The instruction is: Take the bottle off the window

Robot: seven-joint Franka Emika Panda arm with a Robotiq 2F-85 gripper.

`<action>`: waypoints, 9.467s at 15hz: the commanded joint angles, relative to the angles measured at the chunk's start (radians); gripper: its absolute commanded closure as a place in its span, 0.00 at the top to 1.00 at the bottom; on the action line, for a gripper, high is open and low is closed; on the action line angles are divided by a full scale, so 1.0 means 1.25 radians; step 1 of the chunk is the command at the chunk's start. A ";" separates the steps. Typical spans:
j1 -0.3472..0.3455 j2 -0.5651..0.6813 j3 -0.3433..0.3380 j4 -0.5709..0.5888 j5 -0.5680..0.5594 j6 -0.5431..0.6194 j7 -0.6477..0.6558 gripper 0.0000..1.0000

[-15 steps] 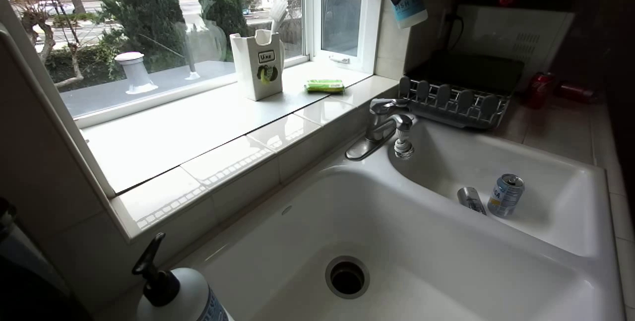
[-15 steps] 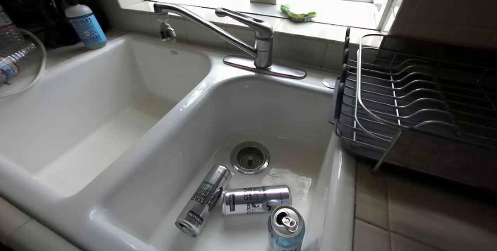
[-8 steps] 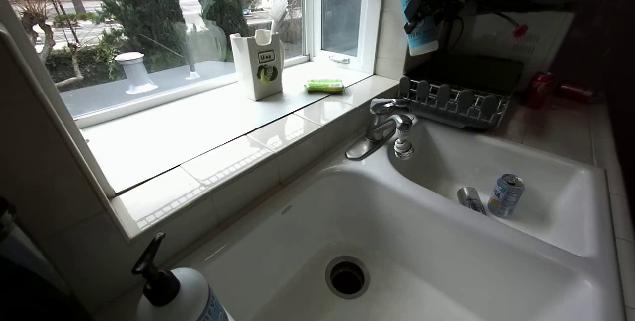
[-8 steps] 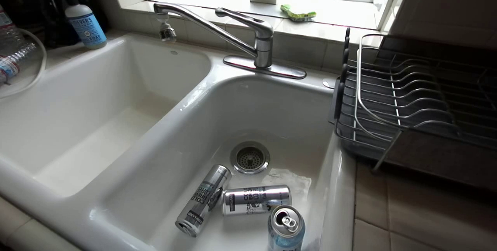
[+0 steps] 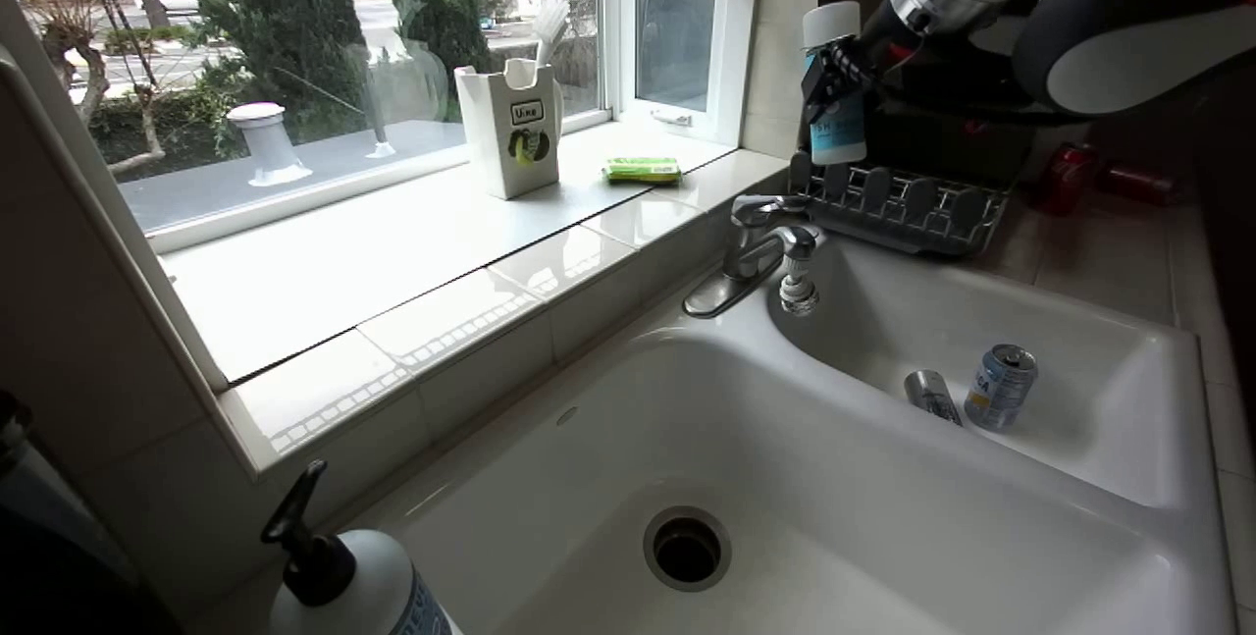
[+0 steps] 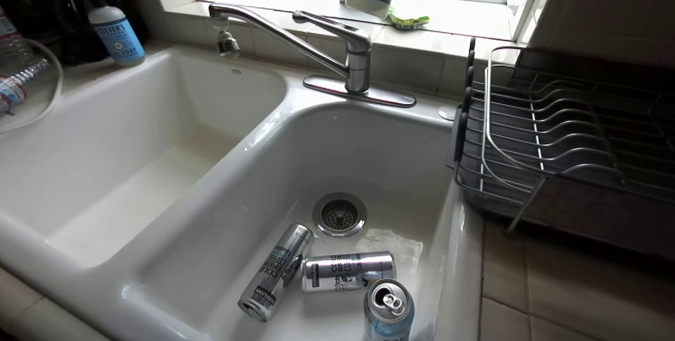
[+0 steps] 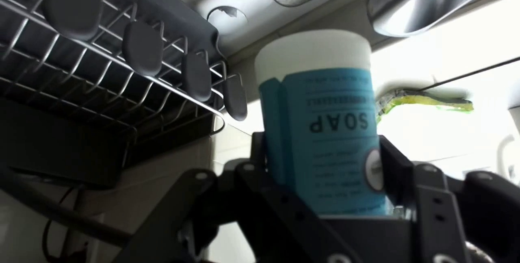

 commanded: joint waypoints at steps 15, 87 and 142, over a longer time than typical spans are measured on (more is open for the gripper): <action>-0.002 0.048 -0.032 -0.033 -0.117 0.068 0.155 0.40; -0.065 0.425 -0.053 0.221 -0.618 0.075 0.734 1.00; 0.072 -0.026 -0.132 -0.121 0.086 -0.049 -0.235 1.00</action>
